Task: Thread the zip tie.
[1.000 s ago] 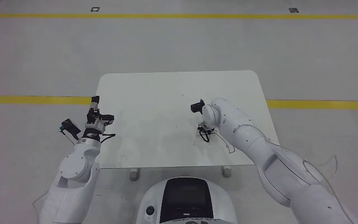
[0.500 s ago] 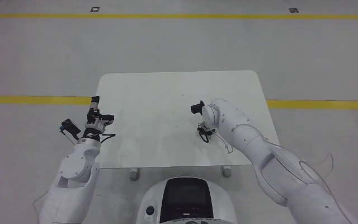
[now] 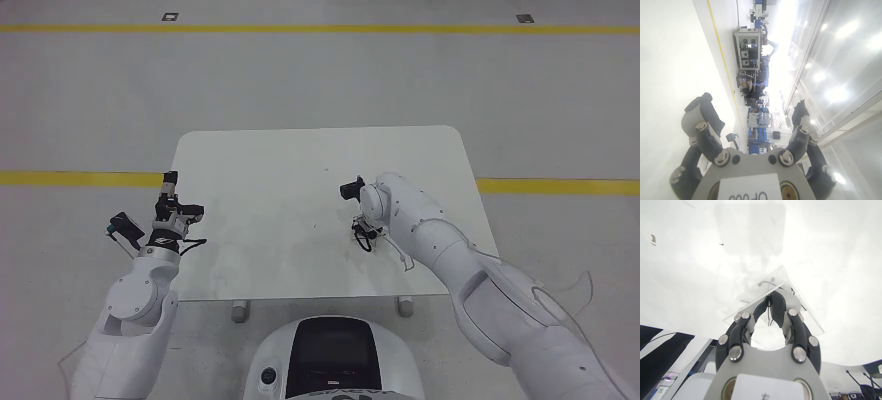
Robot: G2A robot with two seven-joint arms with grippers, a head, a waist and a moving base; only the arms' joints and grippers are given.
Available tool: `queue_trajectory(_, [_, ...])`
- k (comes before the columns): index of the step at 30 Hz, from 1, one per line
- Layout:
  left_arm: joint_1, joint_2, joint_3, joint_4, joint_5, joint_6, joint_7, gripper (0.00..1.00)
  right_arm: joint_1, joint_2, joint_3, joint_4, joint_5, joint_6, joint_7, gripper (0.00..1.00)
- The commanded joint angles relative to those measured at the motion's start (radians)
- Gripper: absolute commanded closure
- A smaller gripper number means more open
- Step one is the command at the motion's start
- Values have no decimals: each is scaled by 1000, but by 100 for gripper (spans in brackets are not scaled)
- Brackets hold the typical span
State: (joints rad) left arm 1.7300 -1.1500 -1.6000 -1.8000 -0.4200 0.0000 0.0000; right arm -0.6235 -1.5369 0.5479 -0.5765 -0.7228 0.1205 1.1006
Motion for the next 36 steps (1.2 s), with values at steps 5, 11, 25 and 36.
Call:
queue_trajectory(5, [0,0,0,0,0,0,0,0,-5,9,16,-34,-19,11,17,100])
queue_trajectory(11, [0,0,0,0,0,0,0,0,-15,25,38,-78,-41,20,41,100])
queue_trajectory(25, [0,0,0,0,0,0,0,0,-98,119,173,-322,-89,-34,133,100])
queue_trajectory(36, [0,0,0,0,0,0,0,0,-217,187,285,-525,-140,-46,204,100])
